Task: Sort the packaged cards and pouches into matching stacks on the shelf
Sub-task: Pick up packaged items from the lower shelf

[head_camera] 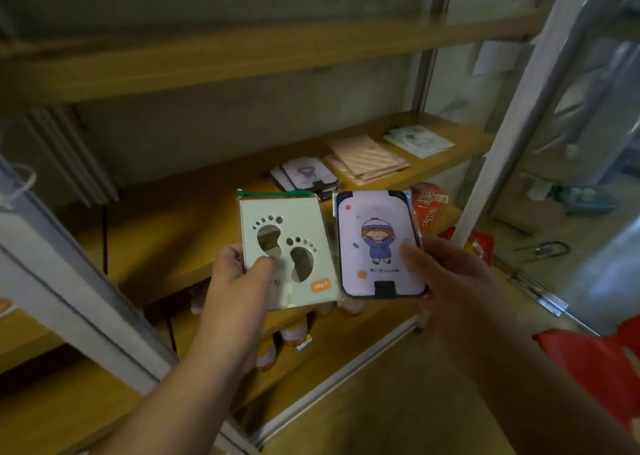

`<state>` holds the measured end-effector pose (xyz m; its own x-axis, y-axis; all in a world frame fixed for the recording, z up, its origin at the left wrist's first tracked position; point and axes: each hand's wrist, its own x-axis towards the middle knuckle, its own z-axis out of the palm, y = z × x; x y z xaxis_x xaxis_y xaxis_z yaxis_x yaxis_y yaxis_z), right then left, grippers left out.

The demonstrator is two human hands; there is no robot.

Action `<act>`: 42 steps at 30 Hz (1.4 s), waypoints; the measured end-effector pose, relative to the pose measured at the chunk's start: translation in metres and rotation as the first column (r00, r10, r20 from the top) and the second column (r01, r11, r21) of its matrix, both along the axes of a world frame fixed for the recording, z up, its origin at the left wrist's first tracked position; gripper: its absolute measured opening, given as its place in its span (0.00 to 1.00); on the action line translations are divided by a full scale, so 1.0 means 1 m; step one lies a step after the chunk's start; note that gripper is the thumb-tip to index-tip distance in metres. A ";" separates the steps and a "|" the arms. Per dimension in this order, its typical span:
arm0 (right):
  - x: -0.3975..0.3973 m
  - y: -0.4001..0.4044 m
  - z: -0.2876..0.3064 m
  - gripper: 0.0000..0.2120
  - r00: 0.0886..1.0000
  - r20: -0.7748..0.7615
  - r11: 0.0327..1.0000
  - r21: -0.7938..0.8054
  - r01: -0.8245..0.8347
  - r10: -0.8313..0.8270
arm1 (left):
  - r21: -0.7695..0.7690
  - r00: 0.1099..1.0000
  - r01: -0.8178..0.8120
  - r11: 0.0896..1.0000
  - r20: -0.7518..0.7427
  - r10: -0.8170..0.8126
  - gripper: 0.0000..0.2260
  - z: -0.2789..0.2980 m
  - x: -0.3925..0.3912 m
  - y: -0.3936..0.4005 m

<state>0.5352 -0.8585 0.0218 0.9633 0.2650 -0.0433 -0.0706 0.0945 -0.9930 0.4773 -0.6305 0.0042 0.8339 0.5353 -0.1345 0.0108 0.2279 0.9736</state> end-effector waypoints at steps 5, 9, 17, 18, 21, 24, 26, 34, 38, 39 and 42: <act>0.084 0.033 0.011 0.06 0.995 0.081 0.982 -0.173 0.073 -0.059 | -0.018 0.993 -0.114 0.993 -0.004 0.114 0.12 0.001 0.055 0.033; 0.146 0.079 0.014 0.08 0.958 0.284 0.895 -0.436 0.088 0.044 | 0.001 0.979 -0.203 0.979 0.002 0.203 0.11 0.000 0.076 0.065; 0.230 0.156 0.013 0.14 0.938 0.264 0.755 -0.655 0.002 0.226 | -0.012 0.962 -0.270 0.963 -0.052 0.269 0.12 -0.008 0.092 0.089; 0.237 0.162 0.012 0.15 0.938 0.261 0.754 -0.657 -0.001 0.229 | -0.021 0.961 -0.274 0.962 -0.056 0.272 0.12 -0.008 0.093 0.090; 0.249 0.172 0.008 0.11 0.905 0.302 0.652 -0.757 0.037 0.299 | -0.013 0.957 -0.282 0.959 -0.079 0.280 0.12 -0.006 0.099 0.091; 0.249 0.172 0.002 0.15 0.831 0.409 0.528 -0.832 0.170 0.376 | 0.046 0.948 -0.300 0.953 -0.102 0.303 0.12 0.000 0.105 0.090; 0.251 0.167 -0.001 0.15 0.799 0.454 0.531 -0.822 0.206 0.394 | 0.092 0.945 -0.301 0.949 -0.102 0.309 0.12 0.004 0.110 0.087; 0.277 0.108 -0.001 0.21 0.745 0.567 0.694 -0.692 0.199 0.351 | 0.074 0.953 -0.290 0.954 -0.070 0.295 0.12 0.031 0.153 0.053; 0.309 0.051 -0.003 0.22 0.726 0.586 0.701 -0.683 0.204 0.359 | 0.095 0.971 -0.229 0.969 -0.044 0.234 0.15 0.038 0.199 0.017; 0.320 0.035 -0.004 0.22 0.715 0.598 0.691 -0.687 0.225 0.362 | 0.083 0.974 -0.220 0.972 -0.043 0.224 0.15 0.038 0.213 0.006; 0.356 -0.015 -0.005 0.22 0.700 0.602 0.624 -0.728 0.284 0.384 | 0.032 0.977 -0.199 0.979 -0.072 0.201 0.15 0.040 0.263 -0.036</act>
<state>0.8912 -0.8737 0.0167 0.7780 0.5057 0.3727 0.6280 -0.6439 -0.4372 0.7406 -0.6665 0.0444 0.6977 0.6943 -0.1765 0.0397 0.2086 0.9772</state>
